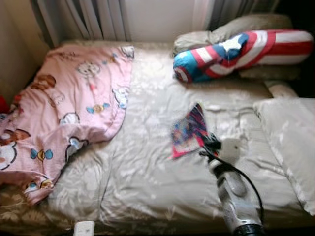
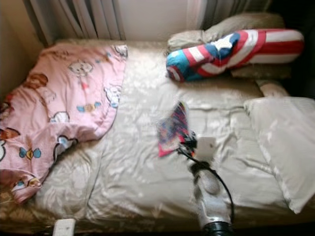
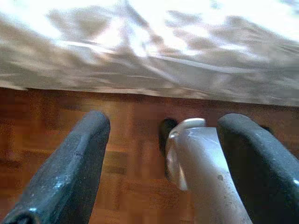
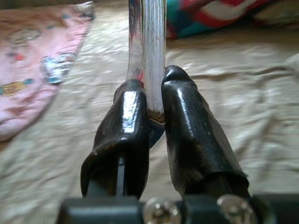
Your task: Clean up the room
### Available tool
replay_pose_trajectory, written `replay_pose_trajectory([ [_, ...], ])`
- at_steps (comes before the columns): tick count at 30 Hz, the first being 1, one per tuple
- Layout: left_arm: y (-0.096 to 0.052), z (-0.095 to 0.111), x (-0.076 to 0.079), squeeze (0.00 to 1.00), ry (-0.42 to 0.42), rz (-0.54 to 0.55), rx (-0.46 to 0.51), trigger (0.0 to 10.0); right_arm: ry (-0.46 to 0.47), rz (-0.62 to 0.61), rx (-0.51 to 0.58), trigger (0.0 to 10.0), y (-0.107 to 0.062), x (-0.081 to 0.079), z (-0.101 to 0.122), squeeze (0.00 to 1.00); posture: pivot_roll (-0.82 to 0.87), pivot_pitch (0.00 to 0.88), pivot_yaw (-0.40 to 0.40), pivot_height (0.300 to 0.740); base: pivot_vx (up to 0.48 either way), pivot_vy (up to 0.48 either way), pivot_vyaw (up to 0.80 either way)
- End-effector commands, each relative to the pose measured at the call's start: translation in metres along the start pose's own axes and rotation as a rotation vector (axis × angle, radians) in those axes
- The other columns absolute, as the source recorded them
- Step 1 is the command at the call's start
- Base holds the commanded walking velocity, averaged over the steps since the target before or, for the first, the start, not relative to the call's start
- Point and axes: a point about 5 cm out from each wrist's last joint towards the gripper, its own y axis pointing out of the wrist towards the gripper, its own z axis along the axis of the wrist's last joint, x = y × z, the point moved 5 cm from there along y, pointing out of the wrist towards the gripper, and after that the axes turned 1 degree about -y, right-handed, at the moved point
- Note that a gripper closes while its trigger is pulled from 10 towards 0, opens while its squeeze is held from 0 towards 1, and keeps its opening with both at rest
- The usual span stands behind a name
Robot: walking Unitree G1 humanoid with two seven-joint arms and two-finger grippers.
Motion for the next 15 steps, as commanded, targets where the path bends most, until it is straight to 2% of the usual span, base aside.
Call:
replay_pose_trajectory([
  [1,-0.0028,-0.0076,-0.0073,0.0,0.008,0.018,-0.02,10.0,0.015,0.032,0.04,10.0,0.0035,-0.0107,0.01,0.0,-0.02,0.135,-0.063,0.74,0.0,-0.285,0.0],
  [15,-0.0022,-0.0028,-0.0032,0.0,0.009,0.011,0.007,10.0,0.01,0.046,0.032,10.0,0.0031,-0.0128,0.0081,0.0,-0.02,0.136,-0.064,0.74,0.0,-0.284,0.0],
])
